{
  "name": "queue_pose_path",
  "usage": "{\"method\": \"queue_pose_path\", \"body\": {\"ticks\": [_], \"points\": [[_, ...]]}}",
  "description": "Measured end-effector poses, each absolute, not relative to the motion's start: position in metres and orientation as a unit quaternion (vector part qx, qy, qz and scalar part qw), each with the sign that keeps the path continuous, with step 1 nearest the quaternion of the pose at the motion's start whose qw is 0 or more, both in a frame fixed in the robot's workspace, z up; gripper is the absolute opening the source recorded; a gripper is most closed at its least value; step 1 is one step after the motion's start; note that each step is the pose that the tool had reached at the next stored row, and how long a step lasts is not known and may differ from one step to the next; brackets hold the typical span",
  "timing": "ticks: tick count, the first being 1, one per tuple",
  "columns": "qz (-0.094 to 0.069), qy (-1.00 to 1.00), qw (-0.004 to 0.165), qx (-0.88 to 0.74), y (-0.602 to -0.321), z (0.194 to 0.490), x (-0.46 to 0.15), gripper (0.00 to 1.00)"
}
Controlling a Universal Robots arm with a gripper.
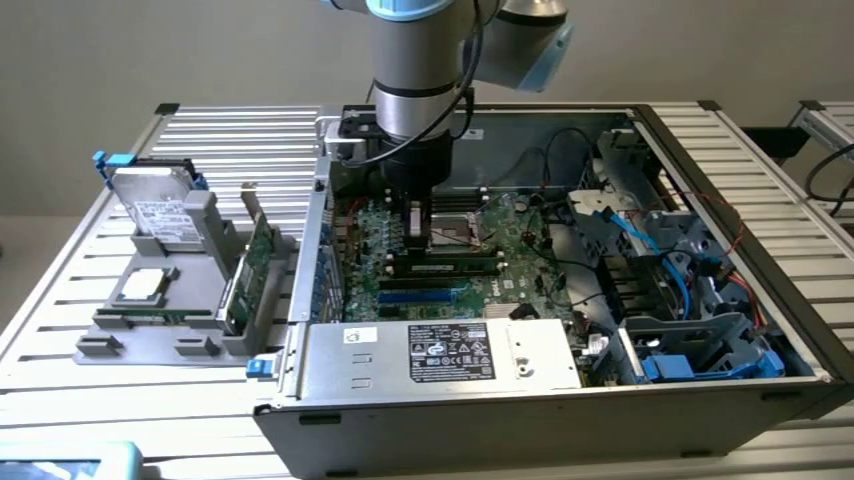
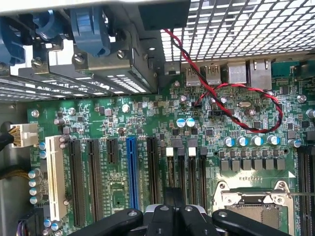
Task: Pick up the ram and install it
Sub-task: 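Press down the ram until it locks into place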
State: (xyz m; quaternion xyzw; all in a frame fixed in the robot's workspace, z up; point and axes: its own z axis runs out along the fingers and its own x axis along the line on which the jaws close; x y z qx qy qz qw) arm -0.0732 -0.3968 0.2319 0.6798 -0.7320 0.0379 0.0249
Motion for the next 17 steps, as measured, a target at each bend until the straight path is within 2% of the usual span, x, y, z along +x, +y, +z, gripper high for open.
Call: {"method": "queue_pose_path", "body": {"ticks": [13,17], "points": [[0.039,-0.732,0.024,0.680,-0.3970,0.2244,-0.0735,0.11],[0.039,-0.732,0.024,0.680,-0.3967,0.2313,-0.0710,0.11]]}}
